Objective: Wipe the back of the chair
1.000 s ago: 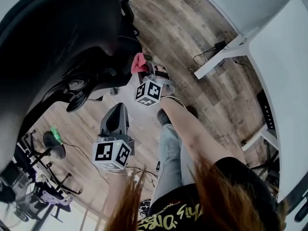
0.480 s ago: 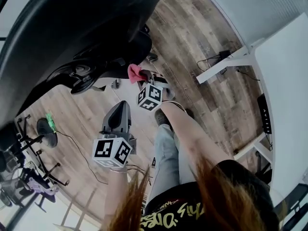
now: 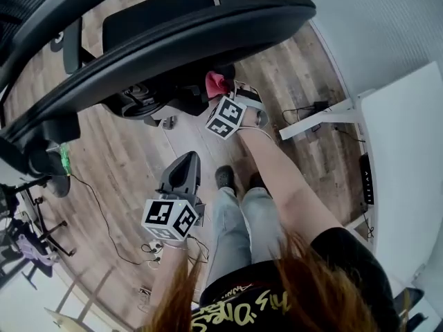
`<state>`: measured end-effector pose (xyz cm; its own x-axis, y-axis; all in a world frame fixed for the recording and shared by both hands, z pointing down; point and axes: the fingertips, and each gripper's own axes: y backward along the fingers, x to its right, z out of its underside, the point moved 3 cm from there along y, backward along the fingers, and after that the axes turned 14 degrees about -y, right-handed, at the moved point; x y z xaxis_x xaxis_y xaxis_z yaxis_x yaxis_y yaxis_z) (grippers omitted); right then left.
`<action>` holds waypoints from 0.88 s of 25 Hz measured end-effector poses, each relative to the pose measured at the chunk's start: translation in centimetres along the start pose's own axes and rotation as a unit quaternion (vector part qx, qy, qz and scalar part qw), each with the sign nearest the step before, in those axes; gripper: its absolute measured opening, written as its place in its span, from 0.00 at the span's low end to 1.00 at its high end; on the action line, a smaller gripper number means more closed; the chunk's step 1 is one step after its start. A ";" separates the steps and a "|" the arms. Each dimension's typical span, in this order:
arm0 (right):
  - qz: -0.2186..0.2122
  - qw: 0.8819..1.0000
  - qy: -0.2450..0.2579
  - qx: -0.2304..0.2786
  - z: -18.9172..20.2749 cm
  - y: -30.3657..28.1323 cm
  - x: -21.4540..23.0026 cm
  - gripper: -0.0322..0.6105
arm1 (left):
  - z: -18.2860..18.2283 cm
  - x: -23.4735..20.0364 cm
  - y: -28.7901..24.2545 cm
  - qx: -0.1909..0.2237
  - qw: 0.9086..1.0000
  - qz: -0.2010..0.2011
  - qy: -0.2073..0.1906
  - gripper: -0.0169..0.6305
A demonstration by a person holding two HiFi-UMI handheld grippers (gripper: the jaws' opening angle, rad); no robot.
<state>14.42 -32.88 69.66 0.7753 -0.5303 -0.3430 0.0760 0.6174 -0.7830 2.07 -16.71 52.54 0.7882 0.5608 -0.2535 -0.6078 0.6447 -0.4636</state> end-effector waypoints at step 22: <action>-0.197 0.965 -0.160 -0.061 2.3 -1.1 -9.7 0.15 | 2.2 -4.8 3.3 -0.004 0.994 -0.113 -0.011 0.01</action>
<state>8.23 -27.07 75.01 0.8569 -0.4911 0.1566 0.3451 0.3208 -0.8820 -3.97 -16.12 54.06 0.9018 0.4142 -0.1236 -0.4154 0.7514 -0.5126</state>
